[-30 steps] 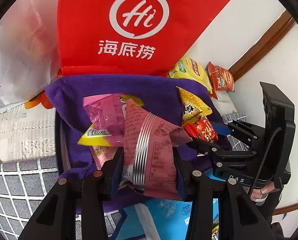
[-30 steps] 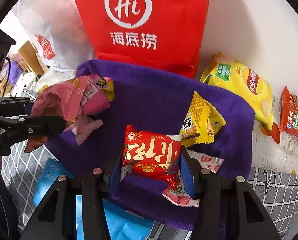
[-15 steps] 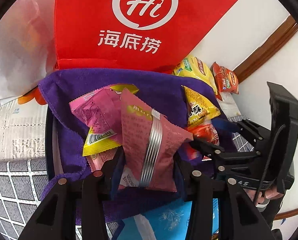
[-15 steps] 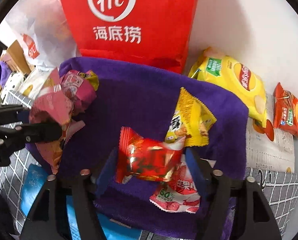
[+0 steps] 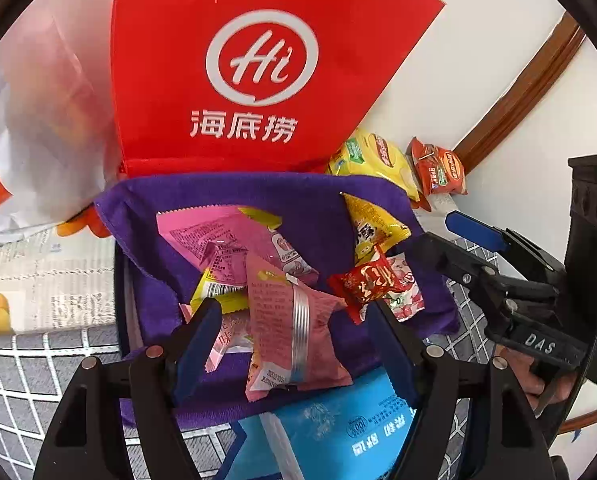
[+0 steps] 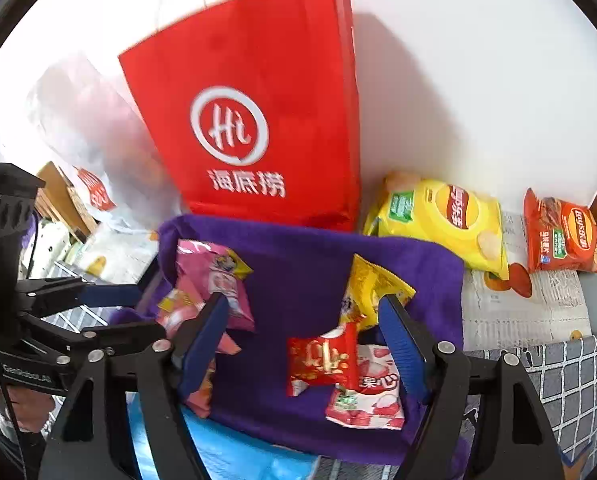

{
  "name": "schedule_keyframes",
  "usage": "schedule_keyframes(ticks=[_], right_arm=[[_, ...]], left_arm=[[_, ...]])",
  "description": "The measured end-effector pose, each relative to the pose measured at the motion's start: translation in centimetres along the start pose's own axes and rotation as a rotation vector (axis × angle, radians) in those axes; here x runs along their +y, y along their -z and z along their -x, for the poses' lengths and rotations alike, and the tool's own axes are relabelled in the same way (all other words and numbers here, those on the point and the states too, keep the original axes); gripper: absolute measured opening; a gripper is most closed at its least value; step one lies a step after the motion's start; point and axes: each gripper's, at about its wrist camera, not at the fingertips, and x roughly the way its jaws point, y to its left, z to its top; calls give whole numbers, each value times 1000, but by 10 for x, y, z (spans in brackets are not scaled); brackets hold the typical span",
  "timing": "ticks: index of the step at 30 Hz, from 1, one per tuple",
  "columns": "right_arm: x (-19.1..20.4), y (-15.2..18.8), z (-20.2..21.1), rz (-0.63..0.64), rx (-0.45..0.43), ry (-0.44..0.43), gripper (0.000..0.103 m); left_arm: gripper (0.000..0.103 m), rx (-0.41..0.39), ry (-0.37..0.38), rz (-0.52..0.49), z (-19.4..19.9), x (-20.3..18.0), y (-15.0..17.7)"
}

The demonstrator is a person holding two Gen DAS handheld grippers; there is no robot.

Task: Organize snacks
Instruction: 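Lower both bags onto the purple towel and open both tools, then move both open tools back to the snack pile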

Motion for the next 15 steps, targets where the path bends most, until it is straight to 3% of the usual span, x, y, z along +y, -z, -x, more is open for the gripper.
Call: schedule_keyframes(ticks=[6,13,15], right_arm=[[25,9,21,57,-36,71,76],[25,44,54,8,-16,142,67],[25,57,62,-16,4,142,60]], left_arm=[[73,-52,3,-26,24,-9,1],[73,-88,-4,-47,51,-20,3],[73,-101,8,-55,59,-23,4]])
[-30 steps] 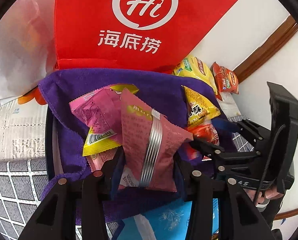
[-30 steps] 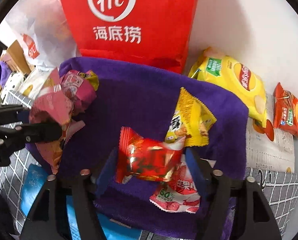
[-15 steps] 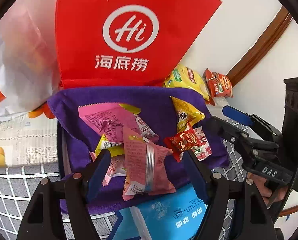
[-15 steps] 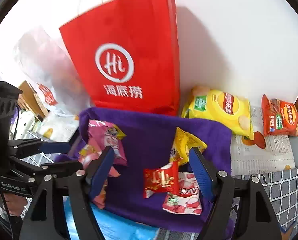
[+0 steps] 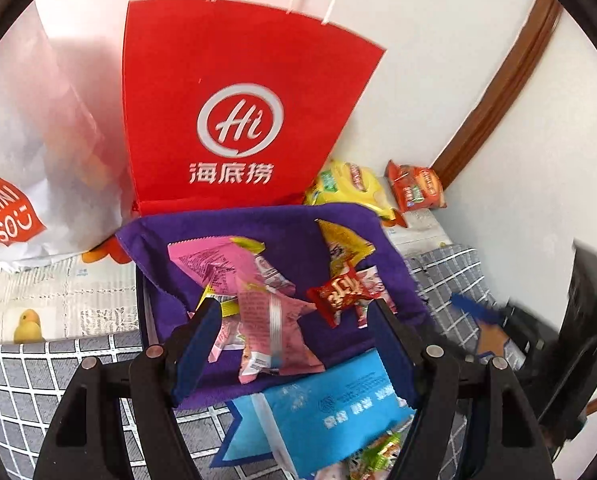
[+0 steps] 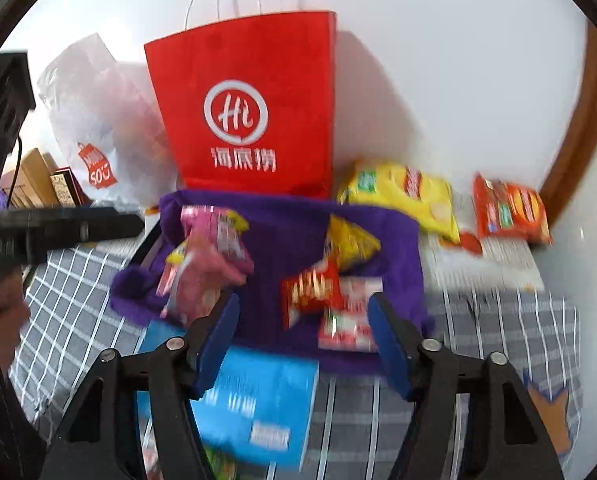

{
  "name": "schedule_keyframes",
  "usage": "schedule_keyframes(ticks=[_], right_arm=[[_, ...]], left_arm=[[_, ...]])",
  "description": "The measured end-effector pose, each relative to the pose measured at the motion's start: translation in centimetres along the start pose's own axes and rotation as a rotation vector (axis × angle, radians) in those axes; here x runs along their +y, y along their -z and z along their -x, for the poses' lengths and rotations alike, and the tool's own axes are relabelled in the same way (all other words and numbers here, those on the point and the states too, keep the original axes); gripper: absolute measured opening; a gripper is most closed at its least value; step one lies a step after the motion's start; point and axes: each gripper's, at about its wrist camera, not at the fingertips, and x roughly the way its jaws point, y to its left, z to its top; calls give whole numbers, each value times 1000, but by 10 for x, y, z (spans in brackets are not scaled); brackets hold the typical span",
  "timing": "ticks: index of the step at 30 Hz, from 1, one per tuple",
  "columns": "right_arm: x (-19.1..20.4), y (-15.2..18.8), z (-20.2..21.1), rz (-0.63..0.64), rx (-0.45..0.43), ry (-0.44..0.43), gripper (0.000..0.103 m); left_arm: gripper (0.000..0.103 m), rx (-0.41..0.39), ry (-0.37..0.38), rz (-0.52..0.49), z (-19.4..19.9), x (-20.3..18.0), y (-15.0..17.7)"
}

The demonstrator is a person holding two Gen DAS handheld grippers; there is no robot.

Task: Organize snacks
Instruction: 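Move both open tools back to the snack pile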

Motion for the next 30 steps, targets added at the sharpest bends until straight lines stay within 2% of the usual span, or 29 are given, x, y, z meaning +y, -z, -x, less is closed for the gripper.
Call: schedule_keyframes(ticks=[2,6,10,15,21,30], right_arm=[[0,19,9,-22,21,-8,55],[10,59,24,-20,46,-46,55],[24,89,27,6,73,-52,55],[34,121,25,-34,102,-118,56],[54,134,17,1,93,-114,57],[67,134,-9,49,112,-91,62]], left_arm=[[73,-16,19,-2,13,-4,1],[73,-14,45,-4,26,-11,3],[73,3,38,-25,35,-21,6],[73,1,50,-55,41,-31,10],[73,-5,66,-86,49,-40,13],[73,-32,77,-97,63,-39,13]])
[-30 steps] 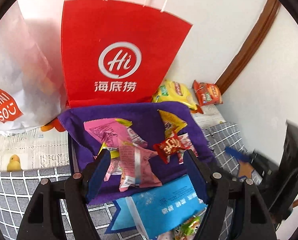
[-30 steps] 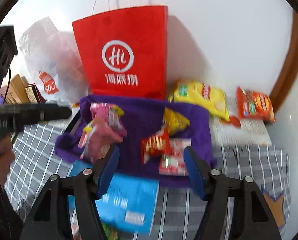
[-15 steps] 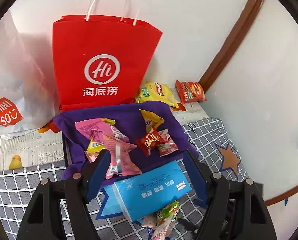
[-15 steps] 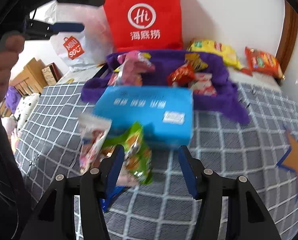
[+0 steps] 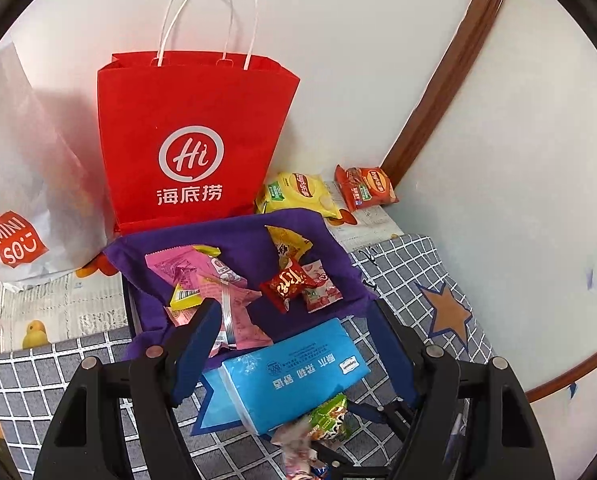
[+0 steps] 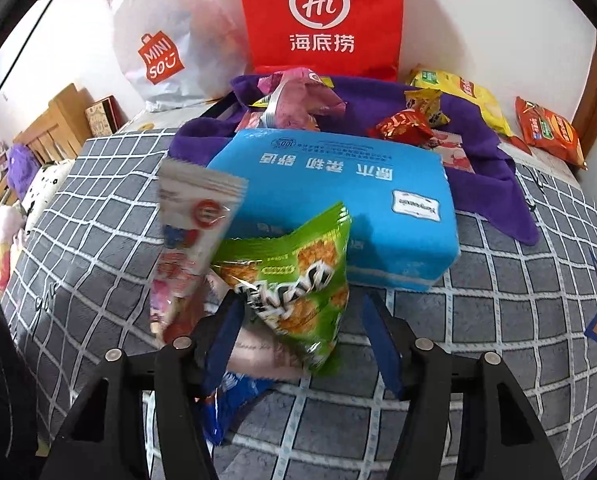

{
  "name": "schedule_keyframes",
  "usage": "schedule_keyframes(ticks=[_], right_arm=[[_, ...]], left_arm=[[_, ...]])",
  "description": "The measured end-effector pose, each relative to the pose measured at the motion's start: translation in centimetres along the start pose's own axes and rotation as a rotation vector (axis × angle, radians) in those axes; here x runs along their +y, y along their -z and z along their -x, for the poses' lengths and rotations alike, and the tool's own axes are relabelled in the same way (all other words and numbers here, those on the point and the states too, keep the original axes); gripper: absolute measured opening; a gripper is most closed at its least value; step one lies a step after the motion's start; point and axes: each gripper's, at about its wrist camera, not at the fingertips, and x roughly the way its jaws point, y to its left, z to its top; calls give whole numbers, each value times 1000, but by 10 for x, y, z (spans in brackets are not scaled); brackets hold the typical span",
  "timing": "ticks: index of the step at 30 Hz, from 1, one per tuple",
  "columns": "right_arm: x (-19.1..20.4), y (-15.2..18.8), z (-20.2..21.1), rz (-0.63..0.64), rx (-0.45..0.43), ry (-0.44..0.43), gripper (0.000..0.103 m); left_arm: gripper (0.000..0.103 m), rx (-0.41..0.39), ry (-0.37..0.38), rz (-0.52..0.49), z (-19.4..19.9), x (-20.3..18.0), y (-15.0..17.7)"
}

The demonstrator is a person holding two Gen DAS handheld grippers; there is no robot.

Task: Organize snacks
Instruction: 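Move both open tools back to the snack pile, then grasp the green snack bag with the right tool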

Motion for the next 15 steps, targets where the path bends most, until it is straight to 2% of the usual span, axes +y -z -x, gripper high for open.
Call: schedule_keyframes(ticks=[3,4,5,9,15], right_arm=[[-1,-3,-6,-12,0,-2,59],[-1,-3,-6,-14,-2,2,48],[-1,-3,-6,-15,-4,-2,47],[-6,-1,6,-29,-25,-10,45],[-33,11,37,-74,-66,51,44]], left_arm=[[73,-1,0,-4,1,0,0],[73,-1,-2,-7,1,0,0],[73,-1,-2,-8,1,0,0],[73,-4,0,-14,2,-1,0],[73,-10,-1,-22,4,-5,2]])
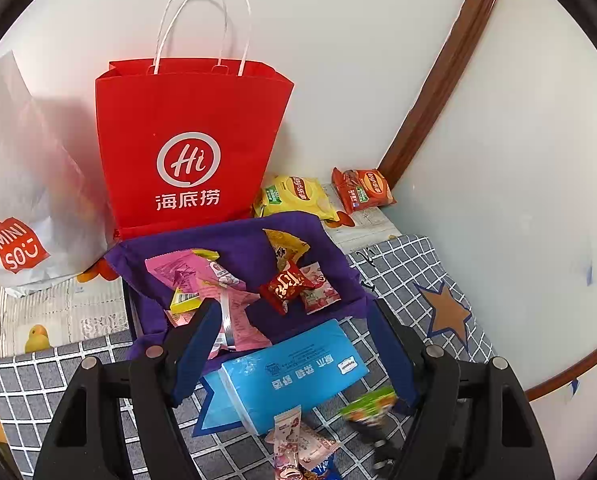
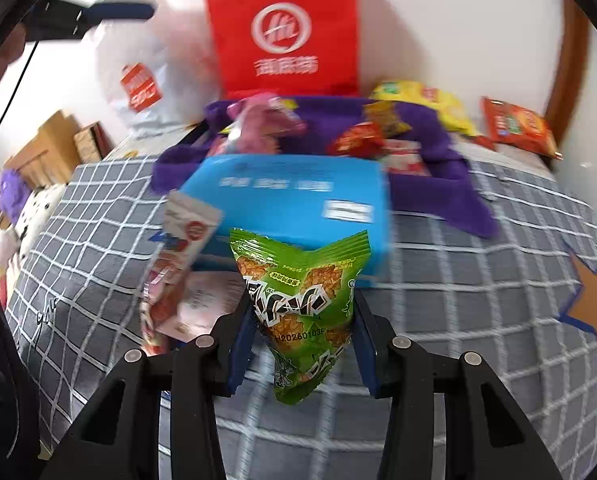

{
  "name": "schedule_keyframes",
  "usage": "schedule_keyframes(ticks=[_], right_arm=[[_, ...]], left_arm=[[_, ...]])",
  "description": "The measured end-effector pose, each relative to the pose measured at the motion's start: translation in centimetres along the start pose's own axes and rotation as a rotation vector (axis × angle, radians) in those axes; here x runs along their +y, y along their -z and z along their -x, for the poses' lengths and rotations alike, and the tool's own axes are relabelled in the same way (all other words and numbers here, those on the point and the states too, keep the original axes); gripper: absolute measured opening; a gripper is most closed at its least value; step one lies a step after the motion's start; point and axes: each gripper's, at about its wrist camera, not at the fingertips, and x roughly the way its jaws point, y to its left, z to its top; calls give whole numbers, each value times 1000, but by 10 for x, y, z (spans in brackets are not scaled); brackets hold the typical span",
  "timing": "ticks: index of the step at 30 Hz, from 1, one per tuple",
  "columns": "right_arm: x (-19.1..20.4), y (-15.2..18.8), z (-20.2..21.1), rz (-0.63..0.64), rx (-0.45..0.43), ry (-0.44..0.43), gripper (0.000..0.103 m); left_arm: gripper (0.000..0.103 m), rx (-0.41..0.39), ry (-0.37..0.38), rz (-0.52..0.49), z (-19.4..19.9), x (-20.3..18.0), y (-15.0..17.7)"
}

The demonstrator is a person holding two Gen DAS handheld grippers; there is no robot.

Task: Organize snacks
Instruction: 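Grasp the green snack bag with the right tool, then grasp the white candy bar wrapper with the left tool while the right tool holds the green bag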

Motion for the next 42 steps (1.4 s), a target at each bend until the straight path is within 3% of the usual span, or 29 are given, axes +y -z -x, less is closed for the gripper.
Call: schedule_keyframes(ticks=[5,8,13,18,23,27,35,39,40,42], right_arm=[[-33,11,13,-57,-2,76,44],[-49,17,12,-96,9,75,44],[-60,24,1,-110,4,91,44],[-61,27,-16,-108,1,86,42],[-53,30,-20,-60,-17,106,42],[-60,31,-17,-98,-5,67,40],[-63,40,4,-116,-7,35,40],[-62,44,11,-109,-11,32,40],[-62,45,12,-109,-12,34,40],[-62,45,14,-113,-15,33,40]], left_arm=[[73,-4,-1,-9,2,-4,2],[73,-15,-11,-26,7,-10,2],[73,19,-89,-37,9,-14,14],[73,60,-142,14,7,2,52],[72,103,-127,94,-5,18,98],[72,134,-120,107,-23,15,130],[66,186,-125,92,-61,2,156],[48,213,-126,130,-75,2,164],[36,216,-118,135,-76,3,165],[22,237,-78,154,-78,7,169]])
